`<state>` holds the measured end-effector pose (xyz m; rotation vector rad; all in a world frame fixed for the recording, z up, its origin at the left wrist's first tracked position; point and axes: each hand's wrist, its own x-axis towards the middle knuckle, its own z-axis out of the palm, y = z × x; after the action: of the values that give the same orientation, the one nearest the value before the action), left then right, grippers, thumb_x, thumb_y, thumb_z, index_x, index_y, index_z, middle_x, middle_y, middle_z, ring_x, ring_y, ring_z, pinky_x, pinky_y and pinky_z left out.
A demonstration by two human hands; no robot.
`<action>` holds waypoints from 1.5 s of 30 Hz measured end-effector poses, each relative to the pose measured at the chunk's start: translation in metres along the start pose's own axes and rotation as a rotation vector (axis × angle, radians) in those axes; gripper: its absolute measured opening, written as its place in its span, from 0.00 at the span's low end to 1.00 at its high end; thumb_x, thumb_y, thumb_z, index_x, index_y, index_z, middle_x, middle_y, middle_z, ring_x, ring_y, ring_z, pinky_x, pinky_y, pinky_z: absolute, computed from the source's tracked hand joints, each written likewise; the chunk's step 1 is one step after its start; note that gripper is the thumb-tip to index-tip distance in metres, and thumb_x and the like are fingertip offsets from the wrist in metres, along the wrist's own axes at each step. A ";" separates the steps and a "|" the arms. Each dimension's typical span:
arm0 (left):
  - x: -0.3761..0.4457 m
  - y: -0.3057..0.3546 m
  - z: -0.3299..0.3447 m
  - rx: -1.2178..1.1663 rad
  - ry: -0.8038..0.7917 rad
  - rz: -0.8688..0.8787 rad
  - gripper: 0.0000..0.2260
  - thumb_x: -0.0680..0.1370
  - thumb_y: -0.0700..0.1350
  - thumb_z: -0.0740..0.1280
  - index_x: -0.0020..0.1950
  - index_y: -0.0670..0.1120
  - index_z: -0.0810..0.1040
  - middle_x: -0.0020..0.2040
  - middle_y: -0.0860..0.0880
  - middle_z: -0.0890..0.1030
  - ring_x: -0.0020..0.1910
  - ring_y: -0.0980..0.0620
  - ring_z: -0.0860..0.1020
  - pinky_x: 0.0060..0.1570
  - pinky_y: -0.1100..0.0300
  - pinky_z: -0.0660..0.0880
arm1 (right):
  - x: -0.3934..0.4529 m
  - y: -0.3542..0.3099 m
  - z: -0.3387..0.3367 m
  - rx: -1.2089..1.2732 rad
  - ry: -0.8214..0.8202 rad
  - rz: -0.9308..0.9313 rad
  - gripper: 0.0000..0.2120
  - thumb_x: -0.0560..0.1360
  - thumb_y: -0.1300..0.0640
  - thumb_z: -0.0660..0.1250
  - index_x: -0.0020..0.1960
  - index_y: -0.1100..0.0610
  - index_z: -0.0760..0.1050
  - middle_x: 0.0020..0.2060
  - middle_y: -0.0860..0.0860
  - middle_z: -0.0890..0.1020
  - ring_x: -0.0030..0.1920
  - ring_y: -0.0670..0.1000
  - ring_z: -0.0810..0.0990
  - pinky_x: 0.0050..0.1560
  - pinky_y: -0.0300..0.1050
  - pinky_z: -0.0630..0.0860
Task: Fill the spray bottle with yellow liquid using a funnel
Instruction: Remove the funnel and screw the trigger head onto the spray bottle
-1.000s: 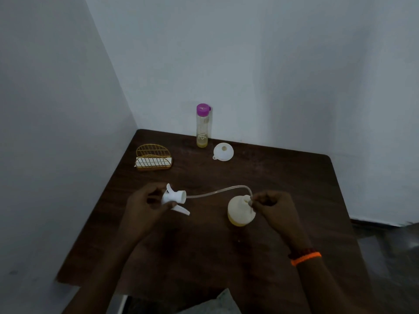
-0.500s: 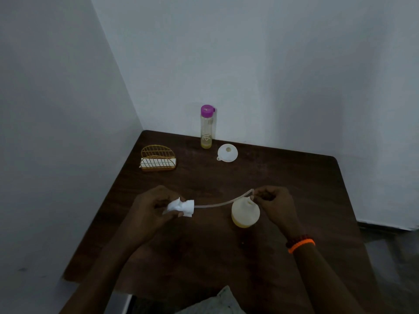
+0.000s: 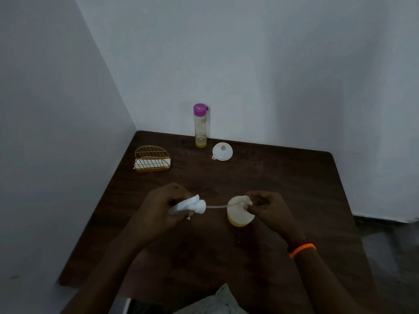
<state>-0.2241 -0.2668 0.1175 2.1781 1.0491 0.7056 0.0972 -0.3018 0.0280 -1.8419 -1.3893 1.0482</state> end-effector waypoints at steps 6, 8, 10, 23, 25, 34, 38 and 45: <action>0.030 0.015 0.031 0.021 -0.023 -0.025 0.12 0.73 0.55 0.74 0.53 0.52 0.81 0.48 0.60 0.80 0.47 0.62 0.78 0.44 0.70 0.74 | 0.000 0.008 0.017 -0.130 0.047 -0.031 0.22 0.68 0.45 0.78 0.59 0.47 0.81 0.56 0.42 0.82 0.55 0.43 0.80 0.55 0.46 0.79; 0.041 0.020 0.044 0.019 -0.017 -0.032 0.14 0.72 0.52 0.76 0.55 0.50 0.82 0.49 0.57 0.81 0.47 0.61 0.79 0.44 0.70 0.74 | -0.001 0.009 0.022 -0.105 0.089 -0.015 0.21 0.68 0.45 0.77 0.60 0.47 0.81 0.55 0.42 0.82 0.55 0.43 0.79 0.55 0.46 0.78; 0.052 0.028 0.053 -0.021 -0.014 -0.049 0.14 0.73 0.51 0.75 0.57 0.50 0.82 0.48 0.57 0.81 0.46 0.62 0.80 0.43 0.70 0.74 | 0.000 0.010 0.026 -0.078 0.103 -0.018 0.20 0.68 0.45 0.77 0.59 0.47 0.81 0.54 0.43 0.84 0.55 0.44 0.80 0.56 0.47 0.79; 0.095 0.019 0.104 0.013 -0.109 0.010 0.15 0.71 0.43 0.76 0.57 0.46 0.83 0.50 0.53 0.84 0.46 0.62 0.78 0.46 0.77 0.70 | 0.004 0.018 0.034 -0.096 0.142 0.054 0.23 0.67 0.48 0.79 0.58 0.57 0.82 0.52 0.48 0.82 0.53 0.46 0.78 0.51 0.36 0.68; 0.099 0.017 0.110 -0.009 -0.124 0.016 0.14 0.71 0.43 0.76 0.56 0.47 0.83 0.49 0.53 0.84 0.45 0.62 0.79 0.45 0.77 0.69 | 0.003 0.017 0.034 -0.094 0.151 0.057 0.22 0.67 0.49 0.79 0.56 0.59 0.81 0.51 0.49 0.82 0.52 0.47 0.77 0.49 0.36 0.66; 0.098 0.007 0.130 -0.042 -0.124 -0.021 0.12 0.70 0.46 0.77 0.52 0.45 0.85 0.46 0.48 0.86 0.45 0.54 0.83 0.45 0.63 0.77 | 0.002 0.013 0.029 -0.105 0.146 0.046 0.13 0.66 0.49 0.80 0.43 0.50 0.78 0.42 0.46 0.79 0.44 0.45 0.75 0.38 0.28 0.65; 0.098 0.003 0.130 -0.033 -0.137 -0.018 0.12 0.71 0.45 0.76 0.53 0.45 0.84 0.47 0.49 0.86 0.44 0.57 0.81 0.44 0.71 0.74 | 0.003 0.013 0.029 -0.077 0.140 0.085 0.15 0.65 0.48 0.80 0.47 0.54 0.83 0.45 0.46 0.81 0.47 0.47 0.79 0.39 0.29 0.64; 0.097 -0.001 0.134 -0.032 -0.107 0.022 0.14 0.70 0.45 0.76 0.54 0.43 0.84 0.47 0.49 0.86 0.44 0.56 0.82 0.44 0.73 0.73 | 0.001 0.010 0.028 -0.062 0.164 0.115 0.20 0.67 0.52 0.80 0.55 0.60 0.82 0.51 0.49 0.81 0.54 0.49 0.79 0.48 0.38 0.69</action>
<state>-0.0802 -0.2266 0.0456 2.1782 0.9539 0.6040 0.0780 -0.3034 0.0048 -2.0251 -1.2449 0.8957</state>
